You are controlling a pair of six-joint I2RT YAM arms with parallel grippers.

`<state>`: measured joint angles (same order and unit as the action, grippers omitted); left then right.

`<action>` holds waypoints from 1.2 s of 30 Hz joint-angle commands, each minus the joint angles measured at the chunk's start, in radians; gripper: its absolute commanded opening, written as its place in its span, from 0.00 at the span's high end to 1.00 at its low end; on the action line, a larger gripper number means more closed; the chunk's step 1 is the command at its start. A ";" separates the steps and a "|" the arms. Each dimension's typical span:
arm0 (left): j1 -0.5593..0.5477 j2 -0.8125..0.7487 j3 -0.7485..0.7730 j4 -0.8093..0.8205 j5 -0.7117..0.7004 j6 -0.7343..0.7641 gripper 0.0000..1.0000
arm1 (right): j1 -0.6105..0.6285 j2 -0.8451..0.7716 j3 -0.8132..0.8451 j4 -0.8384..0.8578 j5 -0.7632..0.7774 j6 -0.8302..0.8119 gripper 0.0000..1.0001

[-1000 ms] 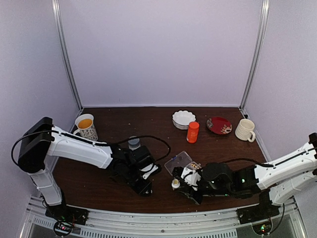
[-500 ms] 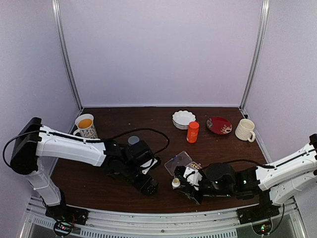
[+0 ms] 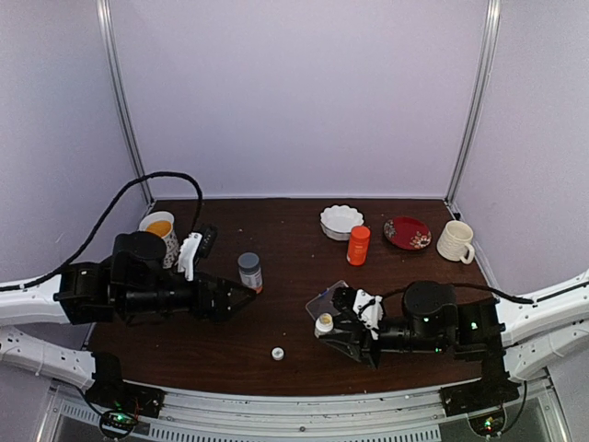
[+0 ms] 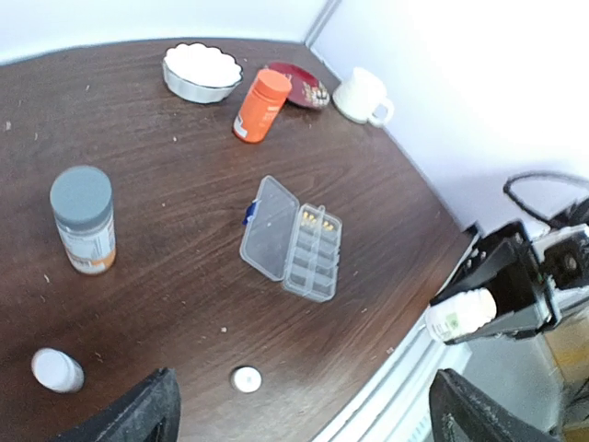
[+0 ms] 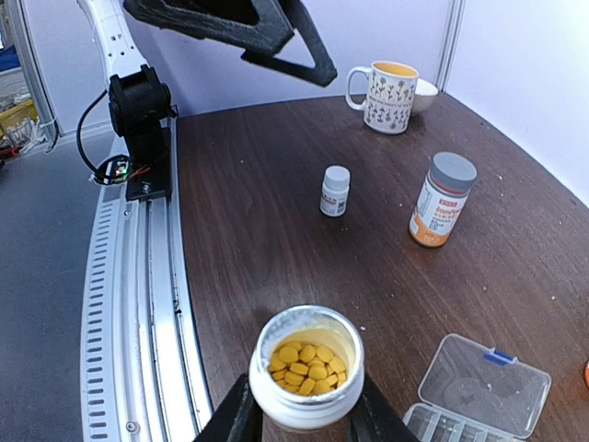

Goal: Sort the pills into containers
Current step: Pass from the right arm to the left

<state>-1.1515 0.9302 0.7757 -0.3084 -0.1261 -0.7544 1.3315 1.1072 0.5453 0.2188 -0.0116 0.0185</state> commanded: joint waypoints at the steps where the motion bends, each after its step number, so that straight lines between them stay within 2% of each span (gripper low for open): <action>1: 0.037 -0.089 -0.125 0.232 0.033 -0.251 0.03 | 0.008 -0.003 0.076 -0.031 -0.037 -0.051 0.69; 4: 0.040 -0.078 -0.120 0.275 0.119 -0.349 0.04 | 0.010 0.014 0.115 -0.043 -0.056 -0.068 0.69; 8: 0.041 0.018 -0.054 0.297 0.265 -0.444 0.03 | 0.009 0.048 0.171 -0.055 -0.081 -0.086 0.69; 13: 0.040 0.087 -0.094 0.556 0.380 -0.595 0.03 | 0.011 0.106 0.247 -0.089 -0.107 -0.098 0.69; 18: 0.040 0.110 -0.088 0.571 0.410 -0.620 0.03 | 0.010 0.137 0.275 -0.097 -0.094 -0.101 0.69; 21: 0.039 0.121 -0.112 0.641 0.437 -0.676 0.08 | 0.009 0.147 0.285 -0.095 -0.086 -0.104 0.69; 36: 0.018 0.148 -0.111 0.620 0.457 -0.708 0.13 | -0.004 0.192 0.349 -0.110 -0.067 -0.132 0.71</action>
<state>-1.1278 1.0790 0.6697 0.2653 0.3119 -1.4521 1.3346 1.2907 0.8616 0.1146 -0.0963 -0.1032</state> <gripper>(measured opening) 0.883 0.302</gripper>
